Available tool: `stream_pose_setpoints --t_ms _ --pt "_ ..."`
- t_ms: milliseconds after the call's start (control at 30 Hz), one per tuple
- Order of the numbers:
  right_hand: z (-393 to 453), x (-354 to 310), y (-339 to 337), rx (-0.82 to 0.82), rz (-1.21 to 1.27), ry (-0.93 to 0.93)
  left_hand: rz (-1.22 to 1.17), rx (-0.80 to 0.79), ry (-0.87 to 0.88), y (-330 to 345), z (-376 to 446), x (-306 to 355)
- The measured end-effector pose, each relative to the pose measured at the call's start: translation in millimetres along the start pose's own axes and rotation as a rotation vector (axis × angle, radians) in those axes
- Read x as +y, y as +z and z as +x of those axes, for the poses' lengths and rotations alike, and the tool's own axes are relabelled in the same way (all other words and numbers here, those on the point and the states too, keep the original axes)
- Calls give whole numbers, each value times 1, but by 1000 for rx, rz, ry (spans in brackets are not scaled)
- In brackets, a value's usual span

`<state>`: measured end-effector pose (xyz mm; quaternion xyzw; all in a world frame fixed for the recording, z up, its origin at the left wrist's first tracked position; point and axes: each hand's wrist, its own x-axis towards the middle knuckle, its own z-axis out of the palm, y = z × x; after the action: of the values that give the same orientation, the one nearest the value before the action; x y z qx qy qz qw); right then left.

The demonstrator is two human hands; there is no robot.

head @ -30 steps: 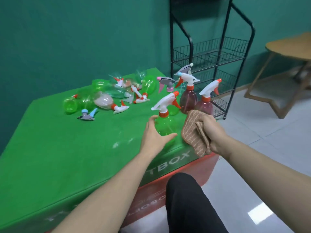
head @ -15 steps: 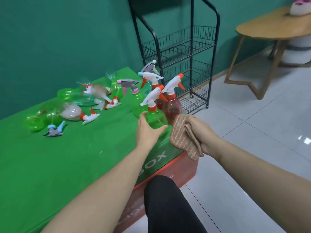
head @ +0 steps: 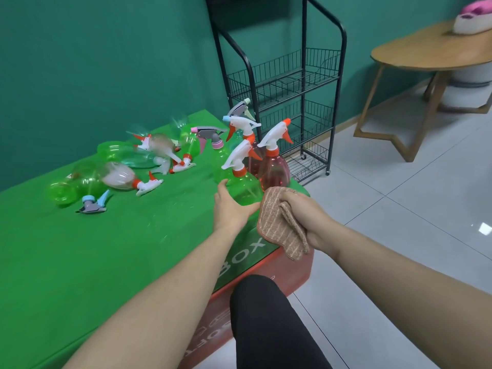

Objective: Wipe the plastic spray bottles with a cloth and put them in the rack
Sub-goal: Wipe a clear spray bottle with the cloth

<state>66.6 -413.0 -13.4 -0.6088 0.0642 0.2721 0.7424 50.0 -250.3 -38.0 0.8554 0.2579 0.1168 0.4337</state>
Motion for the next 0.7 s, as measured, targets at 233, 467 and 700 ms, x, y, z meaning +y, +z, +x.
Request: stream_pose_setpoints --t_ms 233,467,700 --pt "-15 15 43 -85 -49 39 -16 10 22 -40 -20 -27" --pt "-14 30 115 -181 -99 75 -4 22 -6 -100 -30 -74" --pt "24 37 193 -244 -92 138 24 59 -47 -161 -11 -125"
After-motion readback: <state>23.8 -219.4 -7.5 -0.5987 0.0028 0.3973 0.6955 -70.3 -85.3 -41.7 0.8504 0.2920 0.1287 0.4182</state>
